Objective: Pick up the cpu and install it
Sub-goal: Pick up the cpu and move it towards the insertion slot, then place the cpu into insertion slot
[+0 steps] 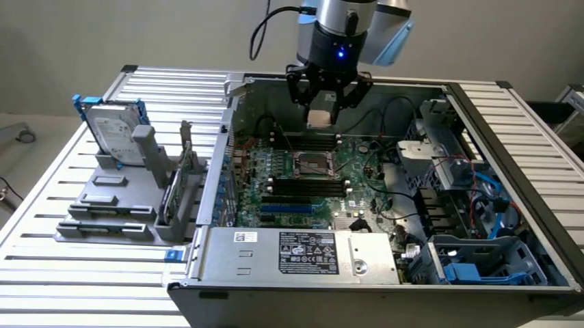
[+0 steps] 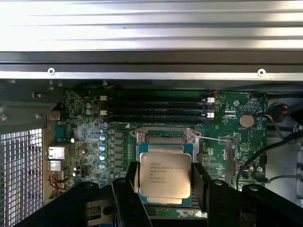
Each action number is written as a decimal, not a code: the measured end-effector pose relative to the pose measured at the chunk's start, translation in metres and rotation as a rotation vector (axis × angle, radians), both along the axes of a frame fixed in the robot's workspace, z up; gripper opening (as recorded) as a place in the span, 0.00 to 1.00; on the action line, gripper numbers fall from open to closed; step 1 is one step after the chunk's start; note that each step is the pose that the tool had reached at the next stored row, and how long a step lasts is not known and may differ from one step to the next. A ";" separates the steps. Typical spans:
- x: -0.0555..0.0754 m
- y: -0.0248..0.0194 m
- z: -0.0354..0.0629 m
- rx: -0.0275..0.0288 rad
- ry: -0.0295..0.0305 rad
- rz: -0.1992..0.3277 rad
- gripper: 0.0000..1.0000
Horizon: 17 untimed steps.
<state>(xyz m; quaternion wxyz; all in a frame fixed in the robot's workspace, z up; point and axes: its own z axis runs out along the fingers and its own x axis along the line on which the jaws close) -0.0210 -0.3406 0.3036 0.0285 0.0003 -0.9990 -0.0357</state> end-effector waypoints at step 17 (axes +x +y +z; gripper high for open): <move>0.000 0.0000 0.0000 0.0001 0.0000 0.000 0.55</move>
